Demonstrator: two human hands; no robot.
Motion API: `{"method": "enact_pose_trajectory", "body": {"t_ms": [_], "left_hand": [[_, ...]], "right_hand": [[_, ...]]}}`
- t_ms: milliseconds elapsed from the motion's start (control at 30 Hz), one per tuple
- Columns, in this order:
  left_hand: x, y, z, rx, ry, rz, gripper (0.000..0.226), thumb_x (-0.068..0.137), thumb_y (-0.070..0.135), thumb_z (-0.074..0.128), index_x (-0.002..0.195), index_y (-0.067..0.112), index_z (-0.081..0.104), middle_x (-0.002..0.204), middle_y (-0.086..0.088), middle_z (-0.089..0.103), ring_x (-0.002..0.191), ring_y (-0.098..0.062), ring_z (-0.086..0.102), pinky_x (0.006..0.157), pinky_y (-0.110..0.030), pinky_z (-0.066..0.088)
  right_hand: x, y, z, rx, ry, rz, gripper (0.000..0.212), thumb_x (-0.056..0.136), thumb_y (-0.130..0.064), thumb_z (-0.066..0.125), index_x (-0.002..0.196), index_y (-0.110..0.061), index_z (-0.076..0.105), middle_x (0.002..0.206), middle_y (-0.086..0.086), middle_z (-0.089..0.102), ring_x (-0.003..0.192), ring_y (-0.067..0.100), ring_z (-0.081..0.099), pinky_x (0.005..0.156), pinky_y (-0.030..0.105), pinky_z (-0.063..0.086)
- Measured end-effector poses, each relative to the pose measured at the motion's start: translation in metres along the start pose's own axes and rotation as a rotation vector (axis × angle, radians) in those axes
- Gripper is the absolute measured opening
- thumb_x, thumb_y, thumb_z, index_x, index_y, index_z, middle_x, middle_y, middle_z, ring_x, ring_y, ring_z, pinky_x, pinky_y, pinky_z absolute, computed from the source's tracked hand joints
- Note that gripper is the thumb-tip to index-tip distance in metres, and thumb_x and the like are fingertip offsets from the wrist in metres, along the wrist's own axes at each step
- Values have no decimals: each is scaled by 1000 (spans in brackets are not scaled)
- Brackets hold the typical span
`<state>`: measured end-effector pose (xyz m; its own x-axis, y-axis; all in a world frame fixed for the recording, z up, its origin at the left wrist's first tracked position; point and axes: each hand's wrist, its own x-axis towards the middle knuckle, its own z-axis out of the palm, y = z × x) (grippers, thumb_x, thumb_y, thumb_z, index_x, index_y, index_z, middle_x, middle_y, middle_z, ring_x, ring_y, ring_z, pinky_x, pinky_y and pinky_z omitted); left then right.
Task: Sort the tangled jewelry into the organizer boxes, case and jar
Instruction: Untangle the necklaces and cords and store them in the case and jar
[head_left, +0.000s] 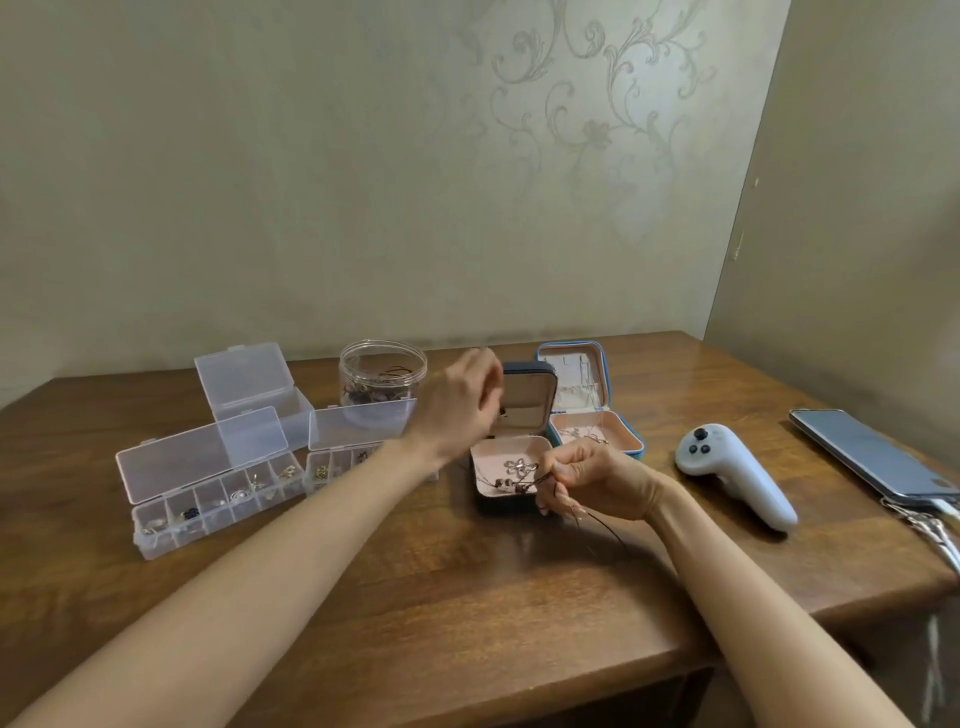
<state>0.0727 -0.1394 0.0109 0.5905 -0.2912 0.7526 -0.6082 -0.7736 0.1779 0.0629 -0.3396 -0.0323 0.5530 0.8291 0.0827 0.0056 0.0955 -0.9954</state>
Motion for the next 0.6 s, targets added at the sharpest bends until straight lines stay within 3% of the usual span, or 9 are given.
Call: {"method": "enact_pose_trajectory", "body": {"t_ms": [67, 133, 200, 333, 433, 500, 533, 600], "left_hand": [[-11, 3, 8, -42, -228, 105, 15, 85, 0, 56, 100, 5, 56, 95, -10, 62, 78, -24, 62, 67, -34, 50], [-20, 5, 18, -89, -534, 21, 22, 91, 4, 50, 113, 7, 54, 113, -9, 63, 100, -23, 61, 84, -33, 49], [-23, 6, 25, -81, -718, -71, 25, 94, 9, 48, 118, 9, 55, 120, -9, 61, 111, -22, 57, 92, -31, 45], [-10, 11, 22, 62, -888, -184, 24, 95, 26, 53, 106, 5, 54, 111, -15, 60, 100, -28, 57, 72, -29, 37], [-8, 14, 18, 52, -908, -180, 29, 91, 38, 56, 96, 10, 50, 95, -8, 57, 83, -22, 51, 65, -29, 35], [-9, 16, 15, 50, -921, -190, 31, 89, 41, 58, 93, 12, 47, 87, -1, 52, 79, -18, 47, 62, -30, 34], [-9, 15, 14, 25, -925, -199, 31, 88, 41, 60, 95, 13, 48, 88, 0, 53, 80, -18, 48, 62, -30, 36], [-7, 17, 10, -39, -941, -148, 36, 88, 38, 61, 114, 16, 50, 110, 0, 58, 96, -17, 51, 76, -28, 40]], "right_hand": [[1, 3, 0, -38, -18, 56, 25, 83, -37, 67, 70, -16, 65, 60, -2, 61, 50, 11, 52, 75, 33, 45], [0, 8, 1, -86, -23, 87, 23, 82, -37, 68, 70, -18, 67, 61, -4, 63, 50, 9, 54, 72, 34, 41], [-1, 10, -1, -59, -34, 77, 22, 83, -36, 67, 71, -17, 67, 59, -4, 61, 50, 9, 53, 73, 31, 45], [-3, 1, -7, 77, 5, -50, 24, 81, -34, 71, 68, -15, 64, 57, 1, 58, 54, 15, 51, 71, 32, 48], [0, -14, -13, 69, 143, -180, 28, 73, -39, 77, 61, -17, 64, 52, 1, 54, 55, 18, 49, 68, 36, 40], [6, -27, -14, 91, 127, -260, 27, 77, -36, 73, 62, -17, 62, 54, 0, 53, 55, 15, 49, 70, 36, 37], [10, -33, -13, 93, 117, -282, 26, 78, -35, 72, 63, -18, 61, 56, 0, 53, 55, 15, 49, 70, 36, 36], [18, -42, -10, 95, 159, -300, 26, 75, -36, 75, 62, -18, 61, 56, 0, 53, 54, 14, 50, 65, 30, 40]]}}
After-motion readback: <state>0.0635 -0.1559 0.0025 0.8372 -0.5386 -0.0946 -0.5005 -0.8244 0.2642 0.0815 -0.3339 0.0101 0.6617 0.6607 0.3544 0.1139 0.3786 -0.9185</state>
